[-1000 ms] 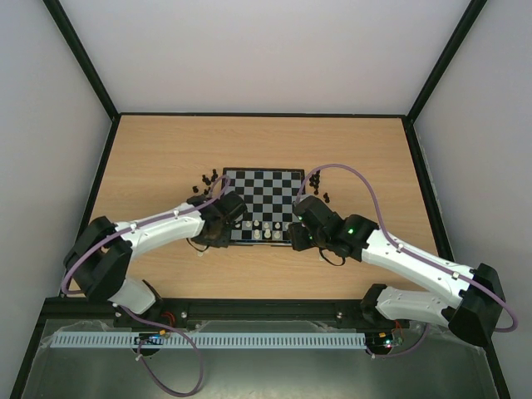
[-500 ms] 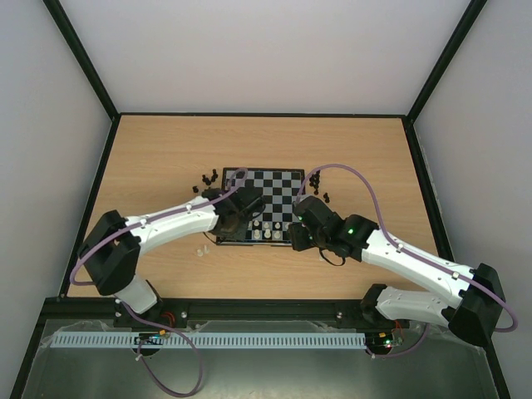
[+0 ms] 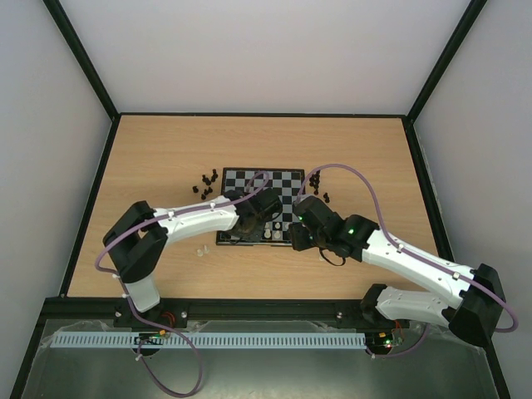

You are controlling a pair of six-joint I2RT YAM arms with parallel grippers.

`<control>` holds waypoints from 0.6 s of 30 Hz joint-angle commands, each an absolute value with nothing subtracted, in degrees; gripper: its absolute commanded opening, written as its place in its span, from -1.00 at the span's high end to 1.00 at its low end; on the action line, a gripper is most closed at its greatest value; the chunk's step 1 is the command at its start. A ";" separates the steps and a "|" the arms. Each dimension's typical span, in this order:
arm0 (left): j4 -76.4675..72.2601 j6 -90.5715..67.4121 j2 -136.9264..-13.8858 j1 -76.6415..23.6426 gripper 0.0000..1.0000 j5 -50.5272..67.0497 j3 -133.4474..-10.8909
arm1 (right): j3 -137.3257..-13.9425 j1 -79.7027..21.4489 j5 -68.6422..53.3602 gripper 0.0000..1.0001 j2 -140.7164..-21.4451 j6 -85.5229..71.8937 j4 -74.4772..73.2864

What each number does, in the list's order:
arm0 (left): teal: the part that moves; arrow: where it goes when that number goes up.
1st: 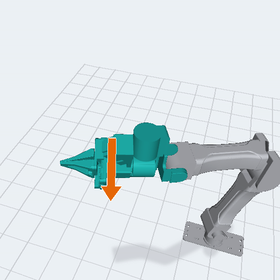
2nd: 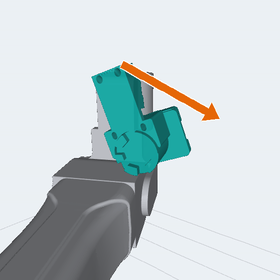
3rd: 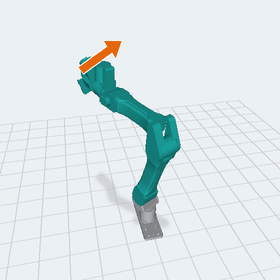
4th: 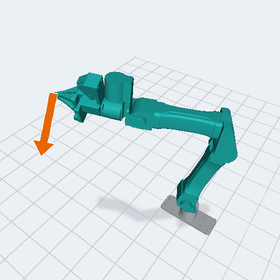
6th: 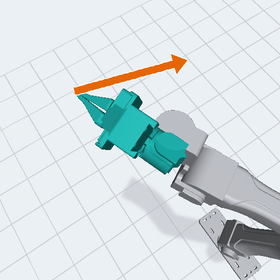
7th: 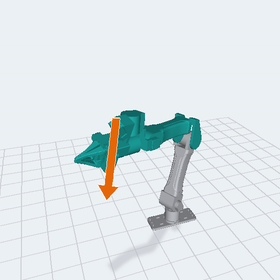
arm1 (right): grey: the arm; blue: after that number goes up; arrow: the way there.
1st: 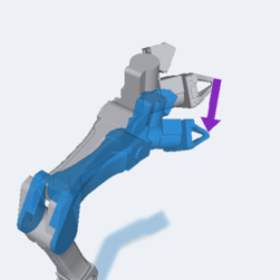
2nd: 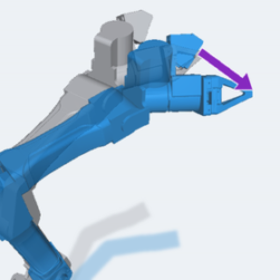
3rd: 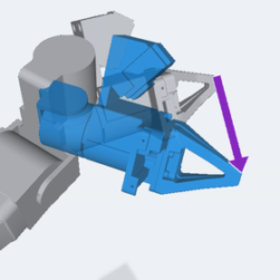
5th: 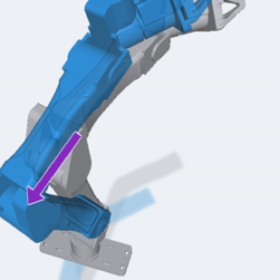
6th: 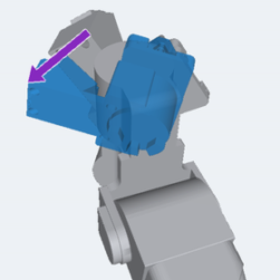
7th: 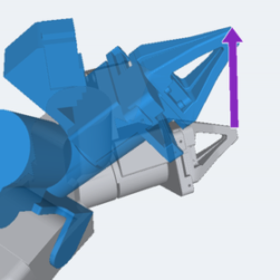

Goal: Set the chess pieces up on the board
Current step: Place the chess piece on the chessboard.

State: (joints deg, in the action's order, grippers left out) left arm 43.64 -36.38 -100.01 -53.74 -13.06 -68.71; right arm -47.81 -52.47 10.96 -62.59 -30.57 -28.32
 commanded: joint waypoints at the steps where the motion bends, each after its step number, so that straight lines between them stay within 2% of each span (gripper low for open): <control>1: 42.95 -35.70 -102.17 -54.07 0.93 -13.08 -70.77 | -47.43 -52.14 11.44 -0.02 -61.35 -29.96 -29.35; 14: 43.13 -35.15 -104.03 -53.90 0.91 -14.15 -71.44 | -47.33 -52.19 11.30 -0.02 -61.19 -29.88 -29.19; 18: 43.86 -35.34 -103.87 -53.88 0.80 -14.35 -71.29 | -47.24 -52.21 11.19 -0.02 -61.09 -29.88 -29.18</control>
